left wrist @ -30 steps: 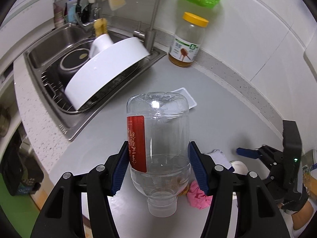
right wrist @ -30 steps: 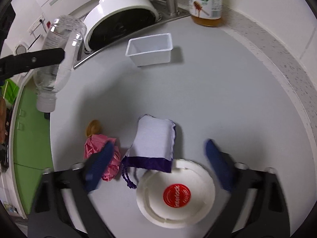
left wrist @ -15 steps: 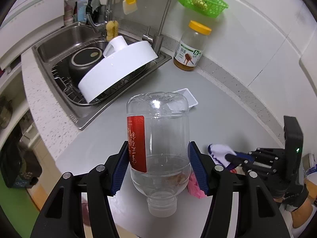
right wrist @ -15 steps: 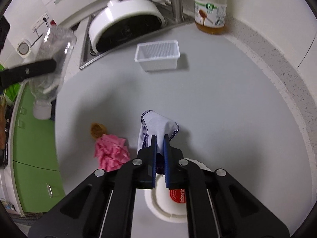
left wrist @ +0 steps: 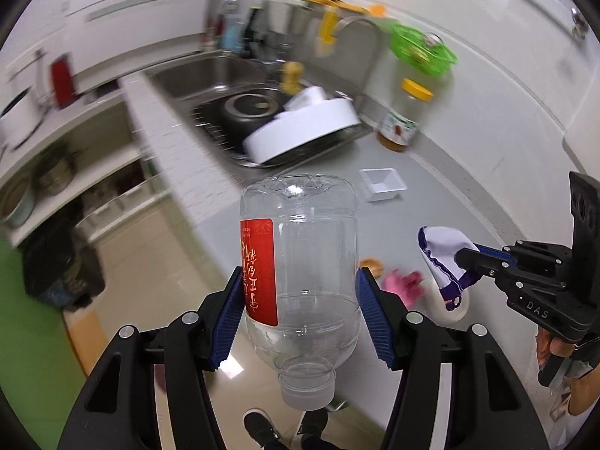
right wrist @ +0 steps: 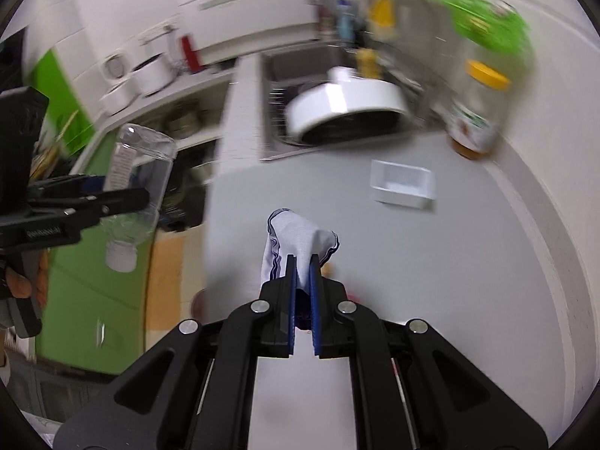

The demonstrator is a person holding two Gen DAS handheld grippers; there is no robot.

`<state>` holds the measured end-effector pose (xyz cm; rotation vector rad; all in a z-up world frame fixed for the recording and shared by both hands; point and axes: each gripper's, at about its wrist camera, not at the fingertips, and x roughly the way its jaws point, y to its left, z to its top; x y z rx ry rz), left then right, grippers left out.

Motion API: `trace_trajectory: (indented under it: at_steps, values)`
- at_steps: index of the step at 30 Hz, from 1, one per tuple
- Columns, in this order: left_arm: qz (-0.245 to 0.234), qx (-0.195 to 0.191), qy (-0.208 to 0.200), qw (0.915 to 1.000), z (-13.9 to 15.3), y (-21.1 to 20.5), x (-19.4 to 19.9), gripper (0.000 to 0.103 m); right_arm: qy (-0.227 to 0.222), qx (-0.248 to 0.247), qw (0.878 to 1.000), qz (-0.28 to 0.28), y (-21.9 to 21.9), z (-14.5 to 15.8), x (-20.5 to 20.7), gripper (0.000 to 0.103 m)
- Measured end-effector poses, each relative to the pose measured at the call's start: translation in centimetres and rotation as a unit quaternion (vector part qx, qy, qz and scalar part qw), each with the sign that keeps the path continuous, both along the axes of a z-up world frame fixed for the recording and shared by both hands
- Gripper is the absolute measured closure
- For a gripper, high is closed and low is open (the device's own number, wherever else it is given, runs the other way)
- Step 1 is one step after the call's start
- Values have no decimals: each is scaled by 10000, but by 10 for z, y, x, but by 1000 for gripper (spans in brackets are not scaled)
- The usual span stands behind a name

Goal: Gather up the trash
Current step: 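Grasp the water bottle with the left tool while the right tool grasps the sock, then carry the bottle and sock to the pink bin and release them inside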

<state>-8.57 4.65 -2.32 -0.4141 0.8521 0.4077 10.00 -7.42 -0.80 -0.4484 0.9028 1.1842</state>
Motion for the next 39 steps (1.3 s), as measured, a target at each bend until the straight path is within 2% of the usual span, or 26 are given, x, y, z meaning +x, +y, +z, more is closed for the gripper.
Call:
trace_trajectory:
  at_steps: [6, 10, 14, 17, 21, 22, 23, 25, 27, 31, 33, 37, 38, 39]
  values:
    - [813, 27, 27, 9967, 3, 13, -96, 45, 98, 117, 9949, 999, 58, 4, -83, 97]
    - [1380, -9, 101, 9904, -4, 28, -166, 45, 177, 124, 9872, 1580, 95, -2, -147, 97]
    - [1801, -37, 189, 9835, -21, 46, -222, 45, 314, 5, 9808, 1926, 140, -28, -205, 97]
    - [2037, -136, 228, 9787, -45, 66, -253, 45, 382, -180, 9776, 2061, 166, -55, -236, 97]
    - [2169, -314, 351, 9751, -105, 99, -274, 45, 405, -442, 9744, 2166, 203, -118, -264, 97]
    - [2230, -378, 373, 9734, -132, 112, -278, 45, 400, -512, 9738, 2178, 211, -140, -267, 97]
    - [2260, -420, 380, 9725, -148, 118, -282, 45, 414, -576, 9734, 2179, 218, -158, -269, 97]
    - [2331, -571, 425, 9698, -206, 138, -284, 45, 441, -684, 9726, 2177, 229, -198, -272, 97]
    - [2373, -699, 468, 9678, -252, 151, -283, 45, 459, -821, 9718, 2164, 241, -248, -274, 97]
    - [2441, -986, 542, 9632, -368, 178, -279, 45, 469, -1000, 9715, 2097, 257, -343, -268, 97]
    - [2478, -1099, 588, 9608, -417, 189, -276, 45, 449, -1062, 9713, 2078, 263, -376, -265, 97]
    - [2500, -1242, 657, 9580, -479, 203, -277, 44, 463, -1227, 9699, 2049, 271, -438, -259, 97]
    - [2539, -1276, 687, 9563, -490, 206, -278, 32, 473, -1254, 9696, 2048, 272, -446, -257, 97]
    - [2613, -1335, 675, 9536, -502, 209, -280, 6, 469, -1284, 9691, 2053, 273, -455, -256, 97]
